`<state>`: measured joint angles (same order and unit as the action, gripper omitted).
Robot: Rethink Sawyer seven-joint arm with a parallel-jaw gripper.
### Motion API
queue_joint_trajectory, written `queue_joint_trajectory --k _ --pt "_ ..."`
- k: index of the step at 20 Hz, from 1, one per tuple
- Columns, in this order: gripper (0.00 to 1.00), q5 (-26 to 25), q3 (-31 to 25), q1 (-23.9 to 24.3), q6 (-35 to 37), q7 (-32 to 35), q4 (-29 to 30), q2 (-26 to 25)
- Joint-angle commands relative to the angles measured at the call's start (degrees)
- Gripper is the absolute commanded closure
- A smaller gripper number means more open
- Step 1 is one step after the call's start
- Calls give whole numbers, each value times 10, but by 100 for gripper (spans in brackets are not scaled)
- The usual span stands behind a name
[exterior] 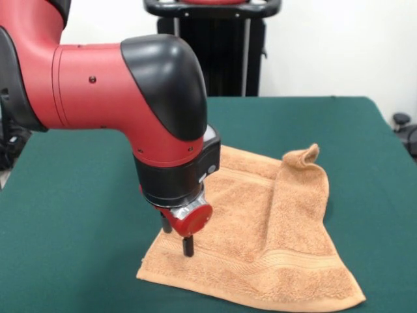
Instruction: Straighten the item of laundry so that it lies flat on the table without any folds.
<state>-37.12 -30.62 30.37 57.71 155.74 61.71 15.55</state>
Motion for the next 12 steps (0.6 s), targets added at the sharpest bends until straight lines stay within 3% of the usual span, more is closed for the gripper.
queue_joint_trajectory --k 1,12 --pt "0 -29 17 -42 59 -163 -10 -14" --pt "0 -29 33 -56 67 -157 -28 -27"
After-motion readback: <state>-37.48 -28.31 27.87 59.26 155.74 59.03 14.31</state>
